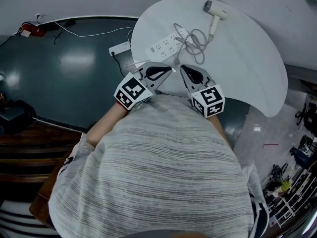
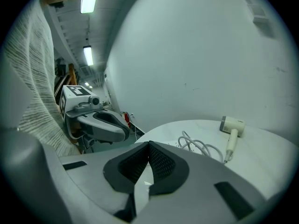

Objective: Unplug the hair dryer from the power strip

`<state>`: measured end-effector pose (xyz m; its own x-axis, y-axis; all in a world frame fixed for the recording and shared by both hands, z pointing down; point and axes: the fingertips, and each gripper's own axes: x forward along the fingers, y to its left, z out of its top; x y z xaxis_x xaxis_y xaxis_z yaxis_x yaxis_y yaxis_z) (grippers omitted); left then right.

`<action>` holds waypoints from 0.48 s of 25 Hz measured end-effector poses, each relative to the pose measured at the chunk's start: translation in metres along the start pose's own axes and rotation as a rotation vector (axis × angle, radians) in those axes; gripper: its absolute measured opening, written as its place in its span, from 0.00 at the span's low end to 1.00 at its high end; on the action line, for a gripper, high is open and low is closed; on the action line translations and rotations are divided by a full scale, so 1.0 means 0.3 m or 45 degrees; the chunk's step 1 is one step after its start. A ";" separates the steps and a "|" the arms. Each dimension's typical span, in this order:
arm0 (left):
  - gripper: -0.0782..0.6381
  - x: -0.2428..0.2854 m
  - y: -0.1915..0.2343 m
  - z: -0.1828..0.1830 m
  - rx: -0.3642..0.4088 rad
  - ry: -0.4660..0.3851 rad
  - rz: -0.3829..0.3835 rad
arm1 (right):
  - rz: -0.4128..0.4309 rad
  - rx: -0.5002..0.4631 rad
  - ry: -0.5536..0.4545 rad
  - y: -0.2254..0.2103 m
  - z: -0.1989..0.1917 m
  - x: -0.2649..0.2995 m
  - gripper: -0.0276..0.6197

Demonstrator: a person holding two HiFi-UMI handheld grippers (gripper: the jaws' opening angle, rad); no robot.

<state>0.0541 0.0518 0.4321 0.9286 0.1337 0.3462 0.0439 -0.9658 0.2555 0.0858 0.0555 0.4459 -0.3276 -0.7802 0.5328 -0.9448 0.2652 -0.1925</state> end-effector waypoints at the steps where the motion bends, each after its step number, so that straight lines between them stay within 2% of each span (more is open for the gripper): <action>1: 0.12 0.001 0.000 0.000 -0.001 0.000 -0.001 | 0.002 0.000 0.003 0.000 0.000 0.002 0.08; 12: 0.12 0.008 0.012 0.005 -0.002 -0.002 -0.015 | 0.006 0.007 0.041 -0.002 -0.009 0.018 0.08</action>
<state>0.0570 0.0482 0.4327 0.9286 0.1448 0.3417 0.0542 -0.9638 0.2610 0.0845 0.0527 0.4510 -0.3321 -0.7605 0.5580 -0.9433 0.2653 -0.1997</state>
